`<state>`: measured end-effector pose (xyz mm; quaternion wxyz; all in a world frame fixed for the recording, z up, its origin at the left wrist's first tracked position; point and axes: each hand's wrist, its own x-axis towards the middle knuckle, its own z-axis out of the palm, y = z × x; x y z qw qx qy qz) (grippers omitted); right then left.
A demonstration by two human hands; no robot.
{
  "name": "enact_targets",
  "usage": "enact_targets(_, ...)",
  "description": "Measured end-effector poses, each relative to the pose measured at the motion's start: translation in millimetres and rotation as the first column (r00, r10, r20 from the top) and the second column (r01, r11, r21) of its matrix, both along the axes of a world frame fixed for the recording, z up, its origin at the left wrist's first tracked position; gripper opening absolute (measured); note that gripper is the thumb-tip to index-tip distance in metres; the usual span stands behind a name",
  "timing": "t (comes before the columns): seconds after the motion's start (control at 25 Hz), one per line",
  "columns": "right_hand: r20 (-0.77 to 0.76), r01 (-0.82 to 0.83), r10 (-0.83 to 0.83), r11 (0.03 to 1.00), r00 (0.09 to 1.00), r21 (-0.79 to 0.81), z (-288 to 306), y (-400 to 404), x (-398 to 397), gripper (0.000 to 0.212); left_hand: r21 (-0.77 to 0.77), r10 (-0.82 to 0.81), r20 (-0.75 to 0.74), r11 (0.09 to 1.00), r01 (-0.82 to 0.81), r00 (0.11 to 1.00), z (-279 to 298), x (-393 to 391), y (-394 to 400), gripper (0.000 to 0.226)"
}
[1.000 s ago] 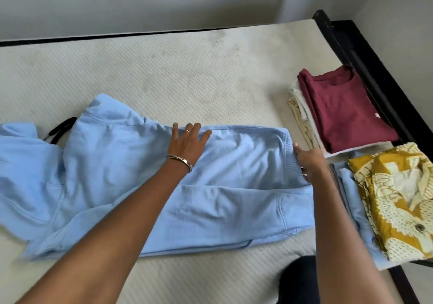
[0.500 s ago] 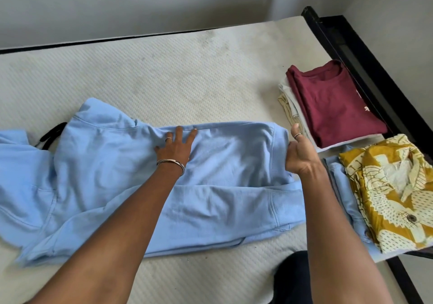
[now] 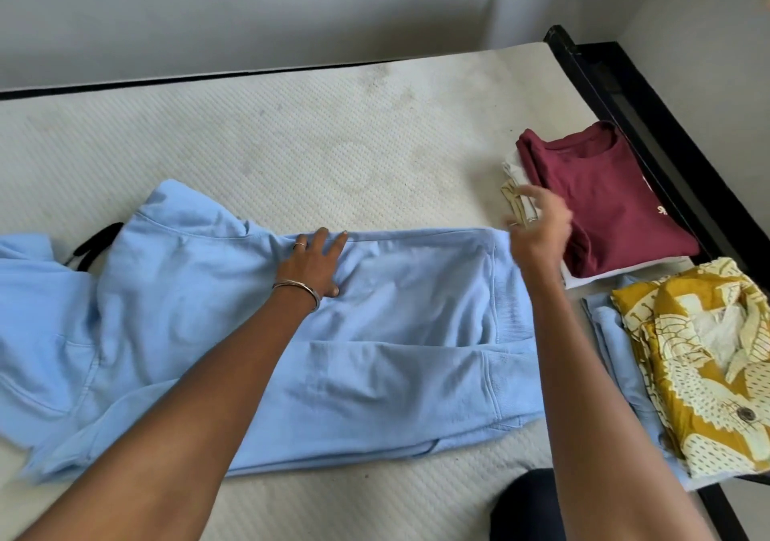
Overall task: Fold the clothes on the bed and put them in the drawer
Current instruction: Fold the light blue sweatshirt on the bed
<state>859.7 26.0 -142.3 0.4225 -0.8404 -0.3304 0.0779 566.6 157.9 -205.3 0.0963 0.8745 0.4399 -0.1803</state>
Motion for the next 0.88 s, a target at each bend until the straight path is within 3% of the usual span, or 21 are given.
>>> enact_targets(0.04,-0.013,-0.255,0.256,0.954,0.967,-0.16,-4,7,-12,0.057,0.024,-0.044,-0.01,0.999,0.044,0.999,5,-5,6,0.096)
enact_targets(0.08,-0.029,-0.44,0.462,0.82,0.886,-0.366,-10,10,-23,0.067,0.078,-0.071,-0.03,0.994,0.073,0.997,10,-13,15,0.09)
enact_targets(0.12,0.001,-0.464,0.576,0.66,0.818,-0.591,-18,10,-30,0.076,0.154,-0.078,-0.076,0.984,0.089,0.994,15,-23,27,0.083)
enact_targets(0.16,0.078,-0.373,0.624,0.557,0.777,-0.742,-26,7,-31,0.079,0.228,-0.068,-0.142,0.969,0.099,0.988,19,-34,41,0.074)
enact_targets(0.28,0.167,-0.186,0.608,0.474,0.776,-0.861,-25,8,-18,0.057,0.255,-0.113,-0.33,0.945,0.203,0.937,35,-74,79,0.049)
enact_targets(0.36,0.202,-0.172,0.587,0.518,0.784,-0.838,-18,11,-13,0.043,0.236,-0.281,-0.355,0.896,0.376,0.892,42,-90,90,0.037)
enact_targets(0.44,0.302,-0.125,0.532,0.623,0.791,-0.772,-11,10,-14,0.039,0.336,-0.482,-0.272,0.764,0.551,0.833,50,-96,92,0.027)
enact_targets(0.52,0.387,-0.078,0.492,0.689,0.78,-0.72,-7,2,-17,0.033,0.335,-0.669,-0.189,0.644,0.688,0.718,59,-100,85,0.024)
enact_targets(0.64,0.426,-0.186,0.557,0.736,0.713,-0.651,-2,-23,-18,0.024,0.269,-0.804,-0.06,0.558,0.785,0.591,74,-113,62,0.026)
enact_targets(0.76,0.512,-0.288,0.558,0.808,0.653,-0.514,7,-66,-31,0.029,0.365,-0.794,0.039,0.576,0.731,0.607,77,-137,35,0.022)
enact_targets(0.88,0.576,-0.272,0.574,0.805,0.582,-0.527,1,-121,-60,0.026,0.503,-0.73,0.037,0.604,0.618,0.683,59,-163,-6,0.037)
